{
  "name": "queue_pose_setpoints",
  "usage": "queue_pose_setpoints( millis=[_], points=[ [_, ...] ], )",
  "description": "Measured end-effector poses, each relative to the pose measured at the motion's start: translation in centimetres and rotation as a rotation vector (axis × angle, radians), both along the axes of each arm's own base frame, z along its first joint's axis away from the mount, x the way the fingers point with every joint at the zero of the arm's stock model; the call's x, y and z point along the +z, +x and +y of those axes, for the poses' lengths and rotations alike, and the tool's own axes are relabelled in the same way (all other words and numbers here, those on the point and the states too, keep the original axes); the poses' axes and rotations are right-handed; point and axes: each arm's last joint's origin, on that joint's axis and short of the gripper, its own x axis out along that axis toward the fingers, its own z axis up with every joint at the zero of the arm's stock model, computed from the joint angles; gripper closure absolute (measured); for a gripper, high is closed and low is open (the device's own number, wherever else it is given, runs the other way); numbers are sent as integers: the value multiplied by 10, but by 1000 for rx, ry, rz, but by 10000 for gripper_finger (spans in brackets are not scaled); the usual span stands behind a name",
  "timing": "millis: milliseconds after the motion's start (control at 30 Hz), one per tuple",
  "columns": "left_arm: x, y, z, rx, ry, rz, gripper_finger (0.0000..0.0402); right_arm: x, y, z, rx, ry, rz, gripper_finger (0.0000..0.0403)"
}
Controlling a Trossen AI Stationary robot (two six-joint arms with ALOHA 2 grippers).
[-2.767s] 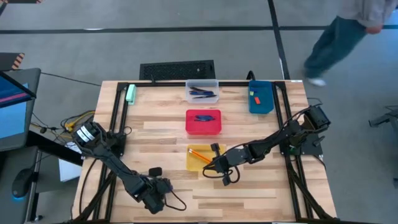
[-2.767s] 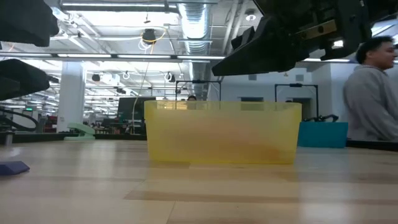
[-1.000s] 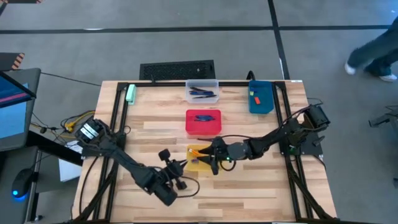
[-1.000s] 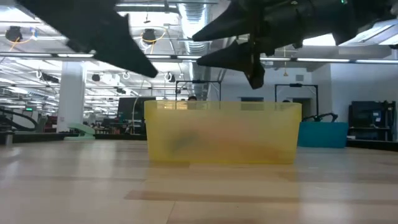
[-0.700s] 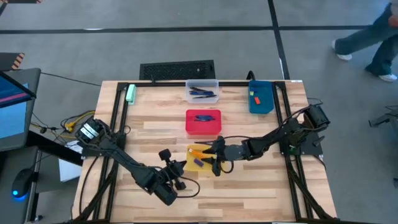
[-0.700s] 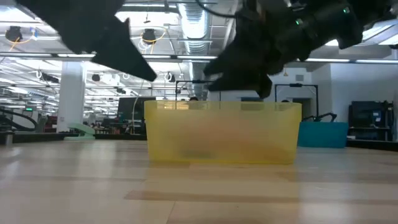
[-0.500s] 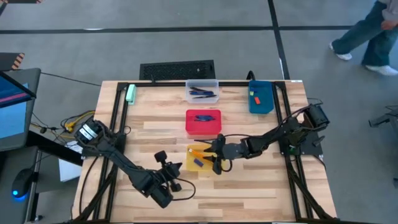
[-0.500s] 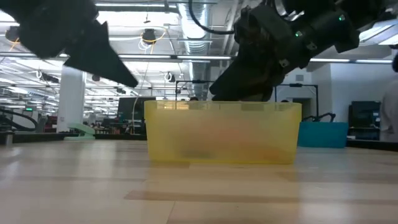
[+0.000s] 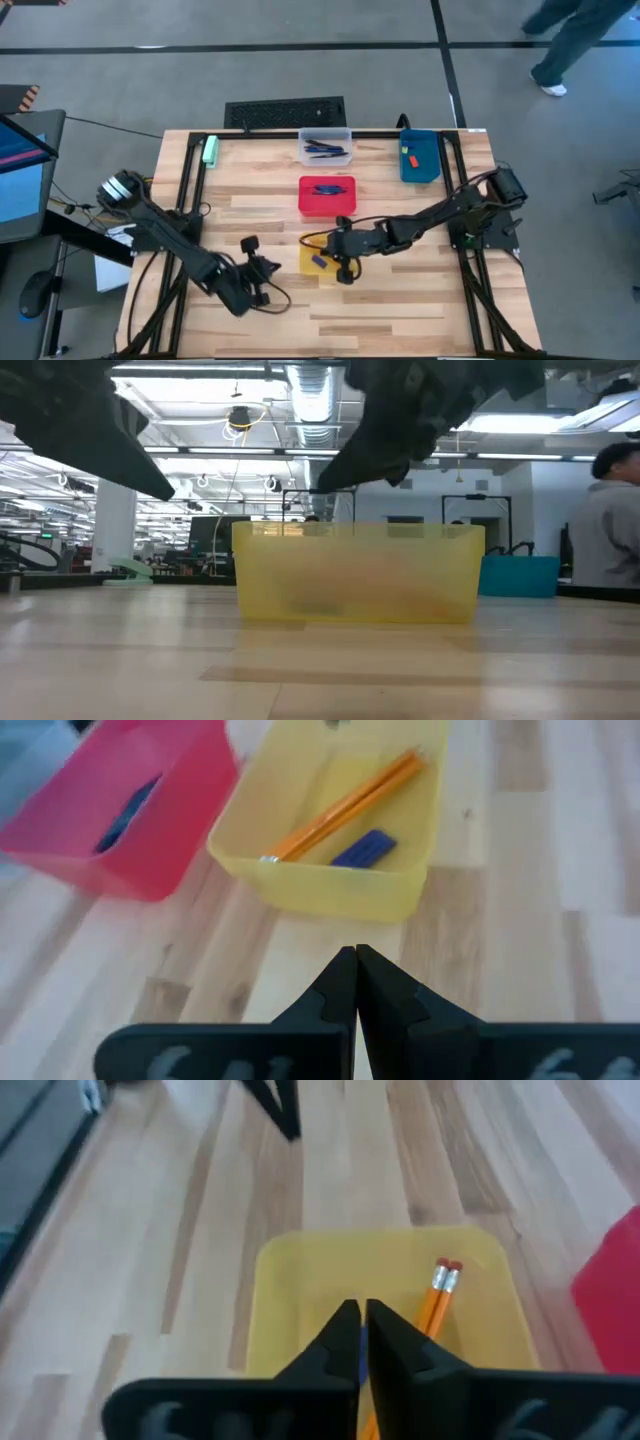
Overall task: Sort crayons/erasers/pens/pencils in bins
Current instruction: Adjust the orange pencils in the yellow bin
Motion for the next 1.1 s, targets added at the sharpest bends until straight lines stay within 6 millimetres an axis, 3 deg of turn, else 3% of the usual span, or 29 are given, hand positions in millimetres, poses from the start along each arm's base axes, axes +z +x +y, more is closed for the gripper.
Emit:
queue_pose_setpoints(
  millis=[200,367,467,567,733,833,933,1100],
  points=[
    [-6,-29,50,-118,-100,-121,401,0,22,-15,41,27,28,395],
    [-11,-47,93,-260,-302,-268,401,-9,42,-36,28,75,201,396],
    [-6,-56,112,-281,-445,-414,401,8,54,-45,1,189,209,394],
    [-2,-67,122,-276,-489,-499,401,38,56,-46,12,286,140,393],
    [6,-79,135,-177,-379,-602,402,90,53,-58,-5,391,3,393],
    [9,-82,140,-144,-385,-626,402,95,43,-68,-50,342,91,393],
    [12,-85,143,-133,-391,-650,402,86,33,-71,-89,285,231,393],
    [17,-89,145,-125,-392,-692,402,75,37,-45,-75,288,258,392]
  ],
)
